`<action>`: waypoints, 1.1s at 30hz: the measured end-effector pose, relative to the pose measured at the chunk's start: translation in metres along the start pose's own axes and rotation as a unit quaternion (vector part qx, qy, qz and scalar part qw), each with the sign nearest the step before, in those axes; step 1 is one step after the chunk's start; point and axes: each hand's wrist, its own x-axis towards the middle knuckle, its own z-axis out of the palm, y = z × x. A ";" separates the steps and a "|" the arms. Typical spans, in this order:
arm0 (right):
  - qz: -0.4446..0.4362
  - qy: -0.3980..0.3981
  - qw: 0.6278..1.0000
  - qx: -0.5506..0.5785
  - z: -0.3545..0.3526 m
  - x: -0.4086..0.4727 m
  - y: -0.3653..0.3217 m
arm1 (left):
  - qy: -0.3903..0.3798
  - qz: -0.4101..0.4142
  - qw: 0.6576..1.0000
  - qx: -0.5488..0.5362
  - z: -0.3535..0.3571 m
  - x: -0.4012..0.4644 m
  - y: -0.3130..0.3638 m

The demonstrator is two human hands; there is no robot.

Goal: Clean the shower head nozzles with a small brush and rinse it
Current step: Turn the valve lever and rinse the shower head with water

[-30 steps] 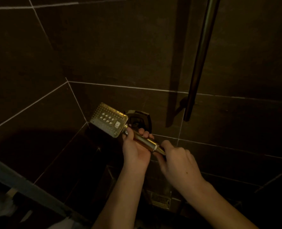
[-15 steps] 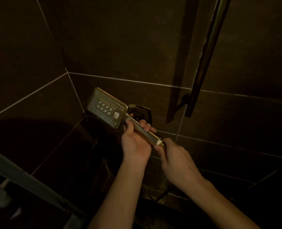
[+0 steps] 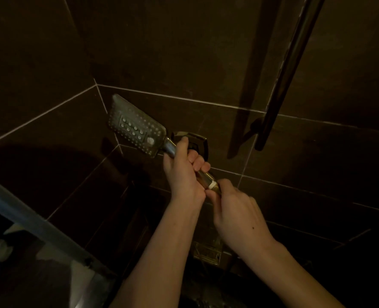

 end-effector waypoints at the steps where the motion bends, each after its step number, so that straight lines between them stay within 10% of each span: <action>1: -0.006 0.003 1.000 0.007 -0.001 0.000 0.000 | -0.003 -0.004 1.000 -0.009 0.001 0.000 0.002; 22: 0.049 -0.078 0.974 0.205 -0.008 -0.001 -0.004 | -0.187 -0.051 0.981 -0.019 -0.016 0.000 0.004; 33: 0.089 -0.045 0.956 0.274 -0.008 0.011 -0.003 | -0.101 0.004 0.991 0.090 0.001 -0.006 0.014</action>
